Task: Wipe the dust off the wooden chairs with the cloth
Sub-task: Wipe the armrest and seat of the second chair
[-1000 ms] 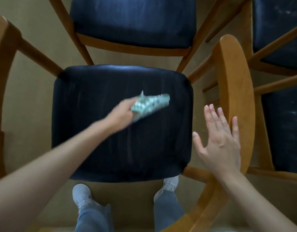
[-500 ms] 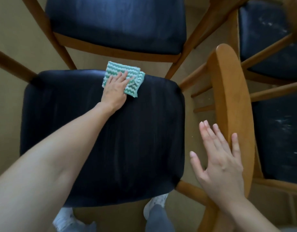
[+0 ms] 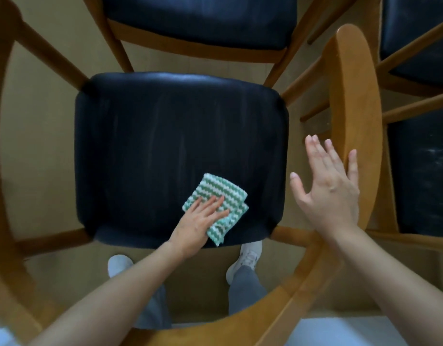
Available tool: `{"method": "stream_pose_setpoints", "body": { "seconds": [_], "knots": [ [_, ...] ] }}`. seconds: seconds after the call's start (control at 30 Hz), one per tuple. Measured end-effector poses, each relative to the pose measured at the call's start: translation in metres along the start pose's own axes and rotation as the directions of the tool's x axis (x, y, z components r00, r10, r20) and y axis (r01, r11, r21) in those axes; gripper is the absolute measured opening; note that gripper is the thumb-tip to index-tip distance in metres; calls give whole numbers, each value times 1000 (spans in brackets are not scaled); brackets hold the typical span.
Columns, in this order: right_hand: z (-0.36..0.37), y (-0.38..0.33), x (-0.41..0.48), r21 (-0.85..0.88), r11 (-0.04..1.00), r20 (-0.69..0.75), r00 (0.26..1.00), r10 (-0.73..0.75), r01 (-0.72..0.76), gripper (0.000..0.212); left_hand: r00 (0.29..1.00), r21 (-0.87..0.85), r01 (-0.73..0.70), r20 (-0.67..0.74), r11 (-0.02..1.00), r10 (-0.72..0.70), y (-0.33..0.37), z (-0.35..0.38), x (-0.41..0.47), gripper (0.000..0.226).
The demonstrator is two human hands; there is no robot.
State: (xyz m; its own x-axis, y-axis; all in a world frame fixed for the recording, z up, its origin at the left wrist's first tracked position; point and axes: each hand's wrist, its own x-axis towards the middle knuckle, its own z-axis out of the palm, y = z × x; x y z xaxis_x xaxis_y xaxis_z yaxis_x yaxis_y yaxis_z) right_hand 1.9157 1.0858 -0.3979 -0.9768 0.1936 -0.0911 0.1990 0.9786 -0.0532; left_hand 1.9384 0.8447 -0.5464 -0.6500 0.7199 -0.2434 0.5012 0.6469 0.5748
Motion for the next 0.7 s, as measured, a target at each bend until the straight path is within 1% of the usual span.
{"method": "stream_pose_setpoints", "body": {
  "seconds": [0.13, 0.23, 0.33, 0.4, 0.47, 0.57, 0.63, 0.7],
  "knots": [
    [1, 0, 1, -3, 1000, -2, 1000, 0, 0, 64, 986, -11, -67, 153, 998, 68, 4, -3, -21, 68],
    [1, 0, 1, -10, 1000, -3, 1000, -3, 3, 64, 949, -26, -57, 308, 998, 63, 4, -10, -33, 67],
    [1, 0, 0, 2, 1000, -9, 1000, -3, 3, 64, 921, -45, -49, 384, 998, 63, 9, -16, -43, 67],
    [1, 0, 1, 3, 1000, -17, 1000, -3, 3, 64, 912, -49, -34, 407, 998, 51, 11, -19, -45, 68],
    [1, 0, 1, 4, 1000, -22, 1000, -6, 6, 64, 886, -55, -19, 461, 998, 43, 11, -20, -51, 69],
    [1, 0, 1, 15, 1000, -26, 1000, -1, 1, 63, 835, -100, 65, 550, 993, 1, 5, -17, -63, 69],
    [1, 0, 0, 18, 1000, -21, 1000, 0, 0, 63, 839, -163, 150, 542, 975, -38, 4, -19, -61, 64],
    [0, 0, 1, 20, 1000, -13, 1000, 1, 0, 63, 832, -269, 267, 548, 925, -81, 6, -27, -55, 56]
  ]
}}
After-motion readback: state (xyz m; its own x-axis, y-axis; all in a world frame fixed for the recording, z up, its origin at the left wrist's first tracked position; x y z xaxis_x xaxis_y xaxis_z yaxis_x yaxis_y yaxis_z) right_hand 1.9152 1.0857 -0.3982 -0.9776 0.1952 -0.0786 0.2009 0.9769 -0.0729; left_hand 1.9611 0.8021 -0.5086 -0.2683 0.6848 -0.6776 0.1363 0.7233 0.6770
